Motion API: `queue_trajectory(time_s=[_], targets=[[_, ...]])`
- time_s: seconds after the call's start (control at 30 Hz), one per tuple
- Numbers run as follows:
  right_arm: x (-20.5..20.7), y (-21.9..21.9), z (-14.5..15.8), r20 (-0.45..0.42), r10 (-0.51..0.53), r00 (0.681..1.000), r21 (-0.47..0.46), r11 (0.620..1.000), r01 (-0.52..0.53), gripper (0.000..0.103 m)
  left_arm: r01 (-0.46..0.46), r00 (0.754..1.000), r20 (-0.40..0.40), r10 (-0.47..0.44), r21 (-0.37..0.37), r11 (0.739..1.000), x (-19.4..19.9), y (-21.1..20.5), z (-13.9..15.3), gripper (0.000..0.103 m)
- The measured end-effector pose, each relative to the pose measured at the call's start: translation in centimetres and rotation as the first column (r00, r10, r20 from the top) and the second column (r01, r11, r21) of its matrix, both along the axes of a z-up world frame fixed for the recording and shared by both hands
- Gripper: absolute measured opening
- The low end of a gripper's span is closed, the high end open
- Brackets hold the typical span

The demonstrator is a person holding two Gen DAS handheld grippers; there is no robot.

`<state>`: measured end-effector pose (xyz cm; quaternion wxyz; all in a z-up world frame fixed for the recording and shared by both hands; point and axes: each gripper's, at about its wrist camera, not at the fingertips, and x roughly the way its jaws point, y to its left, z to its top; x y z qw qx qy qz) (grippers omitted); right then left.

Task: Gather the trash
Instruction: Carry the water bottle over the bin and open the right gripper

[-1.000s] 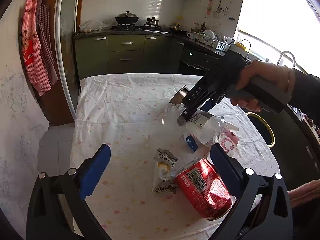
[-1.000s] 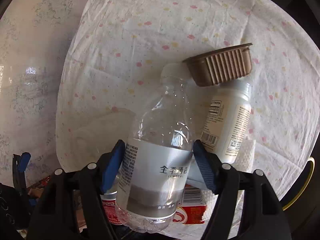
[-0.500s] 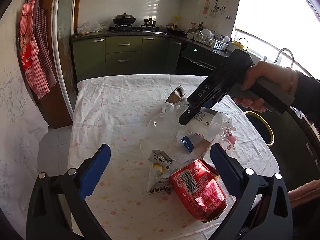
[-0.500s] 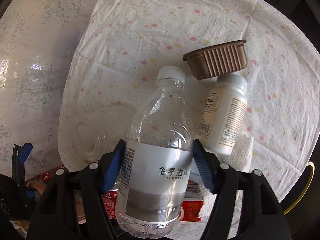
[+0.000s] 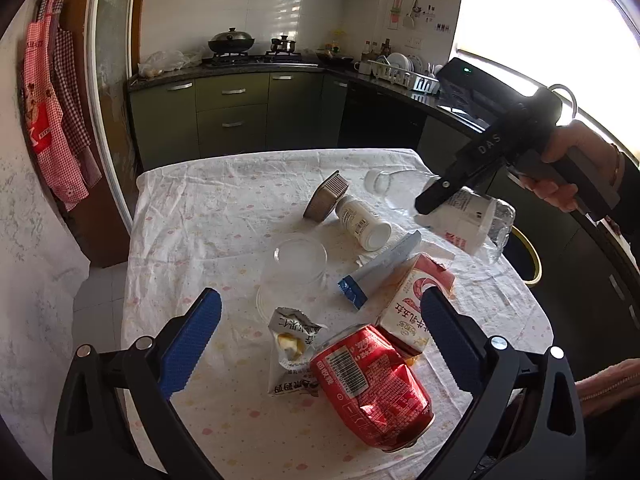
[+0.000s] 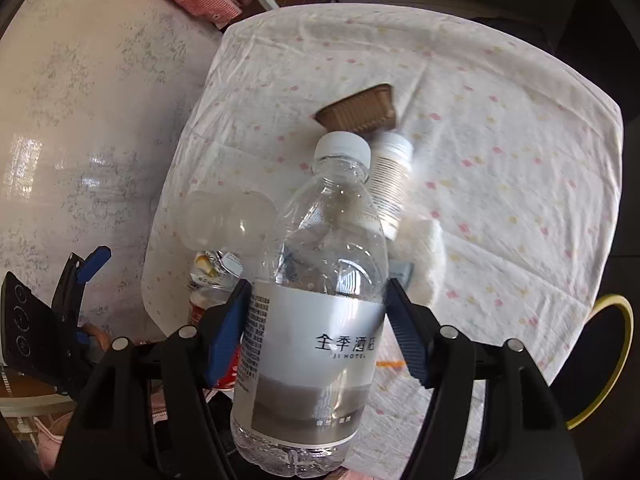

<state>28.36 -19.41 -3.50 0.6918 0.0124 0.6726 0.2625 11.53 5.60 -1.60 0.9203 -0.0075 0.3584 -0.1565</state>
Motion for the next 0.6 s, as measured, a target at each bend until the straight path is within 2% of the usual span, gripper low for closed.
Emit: queue_trajectory(time_s=[0.1, 0.2, 0.4, 0.5, 0.6], targets=[[-0.9, -6.1, -0.5, 0.009, -0.112, 0.994, 0.014, 0.994, 0.112, 0.064, 0.020, 1.000, 0.000, -0.020, 0.000, 1.000, 0.3, -1.0, 0.1, 0.098], [-2.1, -13.4, -2.0, 0.003, -0.248, 0.969, 0.006, 0.969, 0.248, 0.065, 0.043, 0.999, -0.002, -0.043, 0.009, 0.999, 0.8, -2.4, 0.1, 0.098], [-3.9, -26.8, -5.6, -0.017, -0.480, 0.877, -0.025, 0.877, 0.480, 0.065, 0.086, 0.996, -0.005, -0.086, 0.038, 0.996, 1.6, -5.4, 0.3, 0.098], [-4.1, -31.7, -8.1, -0.049, -0.554, 0.831, -0.050, 0.833, 0.552, 0.065, 0.100, 0.995, -0.010, -0.099, 0.041, 0.994, 2.0, -6.5, 0.4, 0.098], [-4.0, -34.8, -10.8, -0.072, -0.601, 0.796, -0.094, 0.799, 0.594, 0.065, 0.114, 0.993, -0.021, -0.113, 0.046, 0.992, 2.4, -7.7, 0.4, 0.098]])
